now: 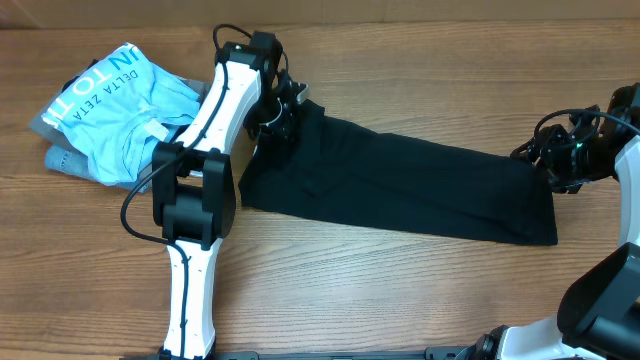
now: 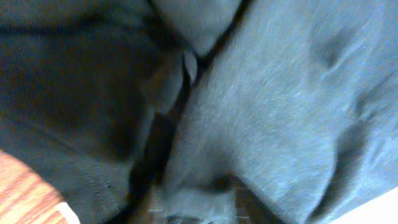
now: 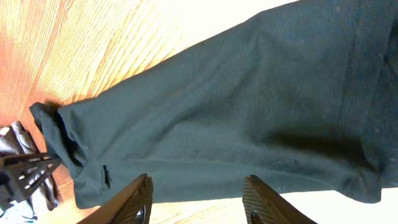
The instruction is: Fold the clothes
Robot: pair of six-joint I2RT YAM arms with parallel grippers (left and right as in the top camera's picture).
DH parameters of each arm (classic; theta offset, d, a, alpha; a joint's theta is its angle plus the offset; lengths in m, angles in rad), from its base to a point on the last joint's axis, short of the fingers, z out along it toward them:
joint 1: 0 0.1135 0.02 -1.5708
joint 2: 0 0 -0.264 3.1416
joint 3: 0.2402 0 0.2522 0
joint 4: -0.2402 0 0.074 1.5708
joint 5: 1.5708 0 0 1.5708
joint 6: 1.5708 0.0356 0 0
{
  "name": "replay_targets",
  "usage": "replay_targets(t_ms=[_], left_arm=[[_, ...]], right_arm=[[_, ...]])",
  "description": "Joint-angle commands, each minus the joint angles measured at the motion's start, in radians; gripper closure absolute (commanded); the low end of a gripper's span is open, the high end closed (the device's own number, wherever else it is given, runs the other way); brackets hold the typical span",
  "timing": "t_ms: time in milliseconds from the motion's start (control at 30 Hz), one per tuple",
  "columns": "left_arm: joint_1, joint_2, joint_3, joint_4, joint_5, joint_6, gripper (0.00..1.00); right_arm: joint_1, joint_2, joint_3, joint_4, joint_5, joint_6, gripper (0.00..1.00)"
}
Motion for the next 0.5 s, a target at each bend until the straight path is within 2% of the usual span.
replay_targets(t_ms=[0,67,467], left_arm=[[-0.005,0.011,-0.023,-0.025,0.034,0.035,0.88],[-0.003,0.010,0.012,-0.088,0.034,0.034,0.96],[0.008,0.010,0.299,-0.401,0.057,0.024,0.96]], right_arm=[[0.005,-0.018,0.008,0.003,-0.002,-0.012,0.49],[0.005,-0.018,0.008,0.003,-0.002,-0.012,0.49],[0.005,-0.018,0.008,0.002,-0.002,-0.013,0.49]])
